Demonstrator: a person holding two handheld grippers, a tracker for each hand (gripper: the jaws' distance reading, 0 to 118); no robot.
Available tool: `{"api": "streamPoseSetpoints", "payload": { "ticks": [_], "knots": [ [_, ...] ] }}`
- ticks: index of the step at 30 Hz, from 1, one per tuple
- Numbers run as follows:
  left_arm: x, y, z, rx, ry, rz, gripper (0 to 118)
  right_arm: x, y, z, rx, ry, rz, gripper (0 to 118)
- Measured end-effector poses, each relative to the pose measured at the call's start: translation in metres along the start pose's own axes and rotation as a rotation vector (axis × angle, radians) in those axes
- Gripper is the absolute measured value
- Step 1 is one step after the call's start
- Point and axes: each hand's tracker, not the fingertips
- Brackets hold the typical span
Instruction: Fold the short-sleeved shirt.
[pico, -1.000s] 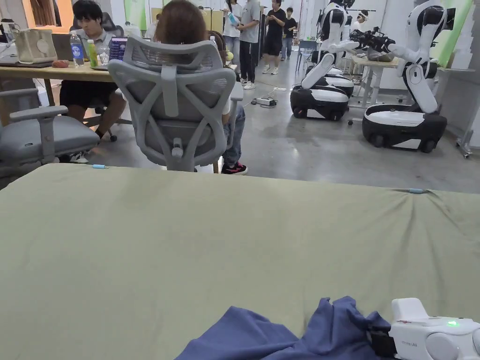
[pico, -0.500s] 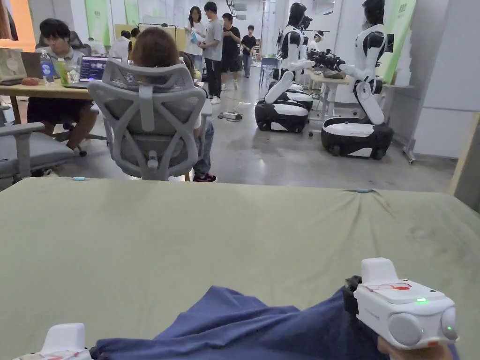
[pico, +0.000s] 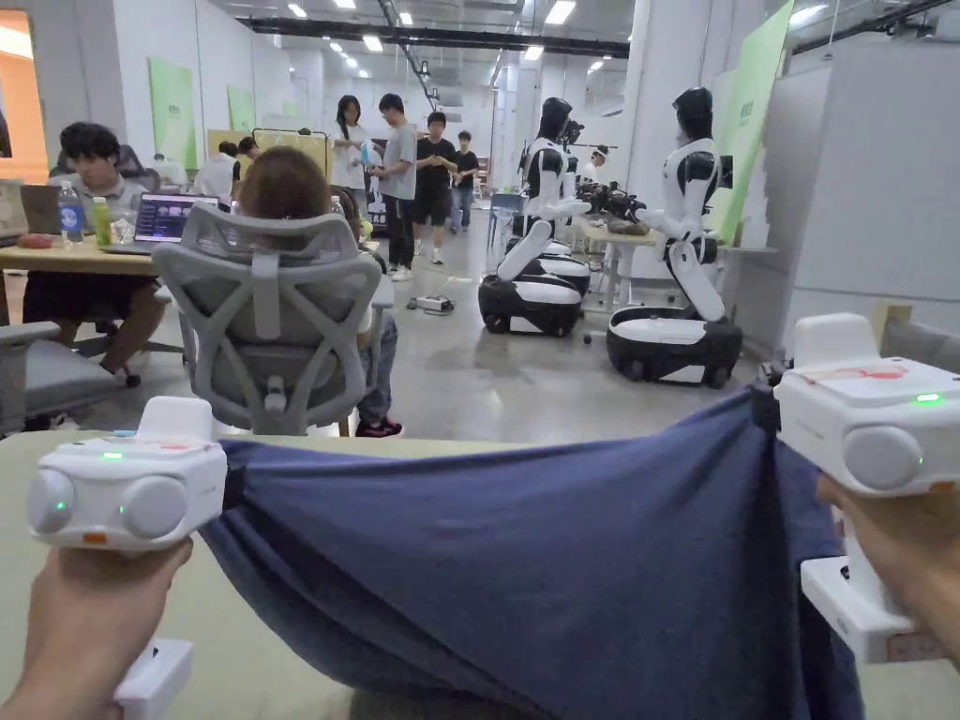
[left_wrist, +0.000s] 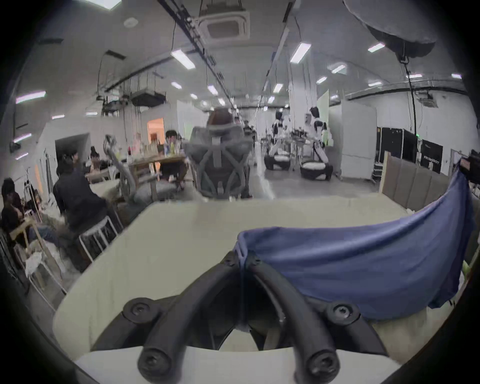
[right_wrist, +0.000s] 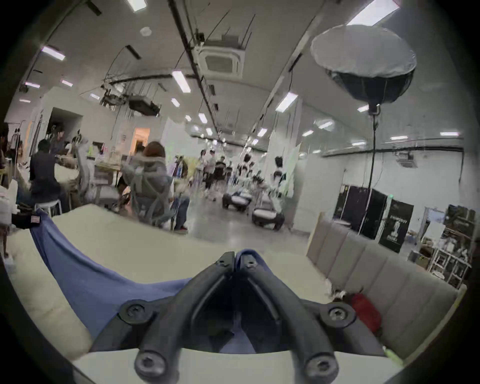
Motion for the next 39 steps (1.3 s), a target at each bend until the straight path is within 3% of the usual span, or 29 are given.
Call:
{"api": "streamPoseSetpoints", "payload": {
  "ticks": [9,16,20,22,26,28,34,39],
  "knots": [
    [0.0,0.142,-0.009,0.179,0.049,0.011,0,0.023,0.124,-0.018,0.171,-0.02,-0.01,2],
    [-0.01,0.189,-0.014,0.248,0.099,-0.005,0,0.016,0.142,-0.043,0.215,-0.031,-0.009,2],
    [-0.01,0.154,-0.029,0.193,0.101,-0.005,0,0.006,0.098,-0.065,0.147,-0.002,-0.036,2],
    [-0.006,0.12,-0.04,0.121,0.086,-0.031,0,-0.002,0.067,-0.076,0.075,-0.001,-0.003,2],
    [-0.001,0.056,-0.049,0.094,0.109,-0.028,0,0.004,0.014,-0.093,-0.004,0.001,-0.089,3],
    [0.0,0.046,-0.045,0.063,0.09,-0.03,0,0.008,0.003,-0.089,-0.015,0.005,-0.086,3],
    [0.001,0.018,0.007,0.053,0.036,-0.018,0,0.017,-0.031,-0.036,-0.039,0.033,-0.042,2],
    [-0.005,-0.054,0.074,-0.004,-0.046,-0.029,0,0.022,-0.111,0.042,-0.124,0.093,-0.001,2]
  ]
}}
